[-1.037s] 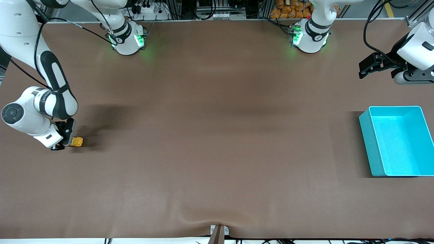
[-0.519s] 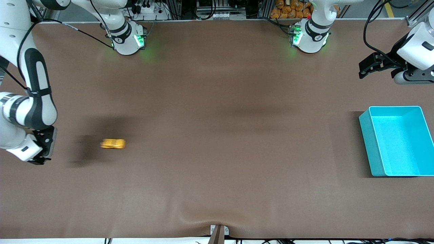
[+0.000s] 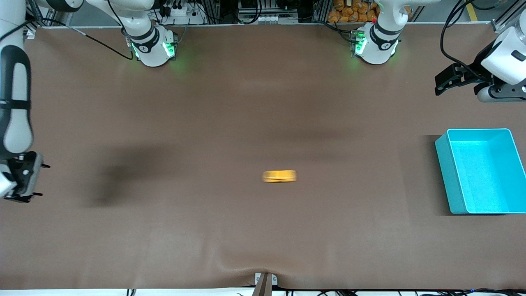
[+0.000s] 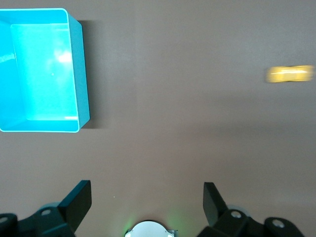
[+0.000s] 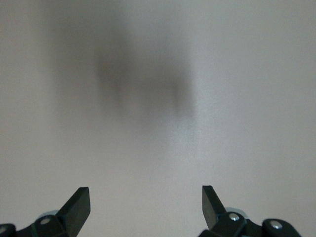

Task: Wind and store yellow beetle car
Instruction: 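Open the right gripper to release the wound car, then move the left gripper toward the car while the right gripper retracts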

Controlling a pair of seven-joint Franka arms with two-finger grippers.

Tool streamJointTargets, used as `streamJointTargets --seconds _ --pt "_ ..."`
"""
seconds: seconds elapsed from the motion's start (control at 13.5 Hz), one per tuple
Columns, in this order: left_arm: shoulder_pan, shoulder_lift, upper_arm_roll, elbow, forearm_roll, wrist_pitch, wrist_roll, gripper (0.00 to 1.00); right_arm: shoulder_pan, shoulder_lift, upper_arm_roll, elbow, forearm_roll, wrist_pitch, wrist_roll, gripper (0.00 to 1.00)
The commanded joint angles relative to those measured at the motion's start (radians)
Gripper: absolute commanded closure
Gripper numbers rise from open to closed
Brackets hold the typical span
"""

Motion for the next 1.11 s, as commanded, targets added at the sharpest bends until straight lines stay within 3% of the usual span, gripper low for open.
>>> streamJointTargets --seconds 0.0,0.37,0.59,1.04 --pt "0.002 -0.014 0.001 -0.002 -0.022 -0.002 0.008 0.0 -0.02 -0.015 0.005 0.104 0.032 -0.125 -0.009 0.0" --pt "0.002 -0.013 0.001 -0.002 -0.022 0.0 0.008 0.0 -0.022 -0.094 0.005 0.153 0.034 -0.219 0.173 0.0" --pt "0.005 -0.011 0.001 -0.002 -0.019 0.0 0.007 0.0 -0.026 -0.107 0.005 0.196 0.087 -0.319 0.4 0.0" --pt "0.052 0.017 0.013 -0.003 -0.01 0.0 0.005 0.0 0.024 -0.164 0.011 0.253 0.083 -0.442 0.853 0.0"
